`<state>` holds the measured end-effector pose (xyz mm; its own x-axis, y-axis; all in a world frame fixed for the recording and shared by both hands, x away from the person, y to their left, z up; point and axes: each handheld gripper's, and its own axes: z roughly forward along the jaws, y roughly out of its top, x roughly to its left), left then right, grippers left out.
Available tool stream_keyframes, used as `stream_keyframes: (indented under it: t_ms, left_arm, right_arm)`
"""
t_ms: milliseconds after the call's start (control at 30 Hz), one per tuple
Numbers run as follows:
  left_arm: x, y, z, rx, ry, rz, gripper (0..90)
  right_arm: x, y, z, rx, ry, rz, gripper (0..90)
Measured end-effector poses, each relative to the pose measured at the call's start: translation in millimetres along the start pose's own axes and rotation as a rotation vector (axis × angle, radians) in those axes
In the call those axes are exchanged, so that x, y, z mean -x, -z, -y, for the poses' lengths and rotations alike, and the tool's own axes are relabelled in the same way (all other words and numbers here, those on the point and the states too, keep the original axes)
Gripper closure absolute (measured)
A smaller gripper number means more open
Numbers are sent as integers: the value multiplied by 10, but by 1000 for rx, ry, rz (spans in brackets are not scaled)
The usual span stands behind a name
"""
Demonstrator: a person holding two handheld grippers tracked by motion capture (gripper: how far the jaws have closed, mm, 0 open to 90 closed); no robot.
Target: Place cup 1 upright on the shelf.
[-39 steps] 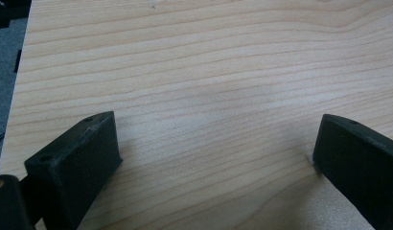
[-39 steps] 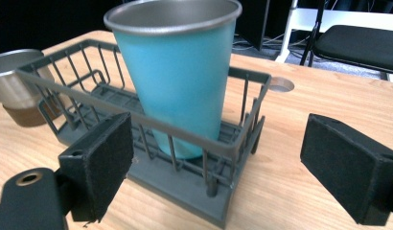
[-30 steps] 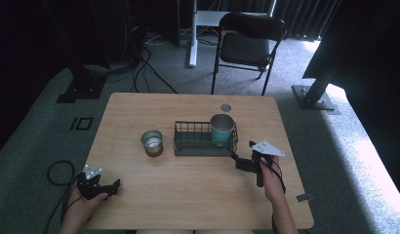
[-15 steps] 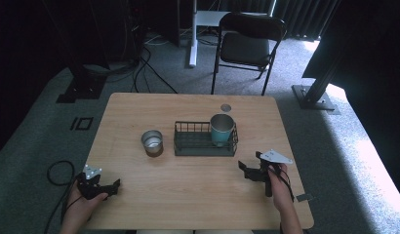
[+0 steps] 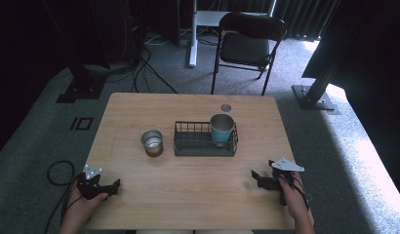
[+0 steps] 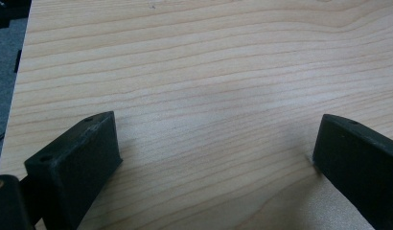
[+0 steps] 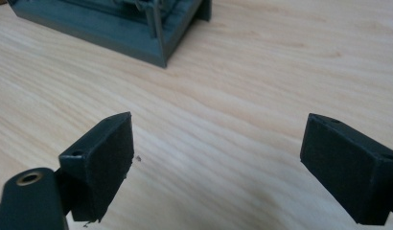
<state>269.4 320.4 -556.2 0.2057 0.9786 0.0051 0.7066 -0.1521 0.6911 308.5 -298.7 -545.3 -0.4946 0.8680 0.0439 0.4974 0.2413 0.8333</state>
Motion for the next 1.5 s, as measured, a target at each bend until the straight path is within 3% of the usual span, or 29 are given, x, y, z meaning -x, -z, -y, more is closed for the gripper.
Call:
stream_keyframes:
  t_ms: [100, 267, 467, 700, 900, 967, 1500]
  left_arm:
    - [0, 0, 0, 0, 0, 0, 28]
    - [0, 0, 0, 0, 0, 0, 28]
    - [0, 0, 0, 0, 0, 0, 28]
    - [0, 0, 0, 0, 0, 0, 28]
    - [0, 0, 0, 0, 0, 0, 28]
    - [0, 0, 1, 0, 0, 0, 28]
    - [-1, 1, 2, 2, -5, 4, 30]
  right_arm:
    - [55, 52, 38, -7, -23, -8, 111]
    - [121, 104, 110, -50, 6, -6, 111]
    - [142, 196, 183, -91, 38, -84, 110]
    - [121, 192, 251, -122, 73, -114, 110]
    - [94, 155, 250, -175, 103, -97, 110]
    - [76, 150, 251, -180, 121, -88, 110]
    - [75, 150, 252, -180, 120, -87, 110]
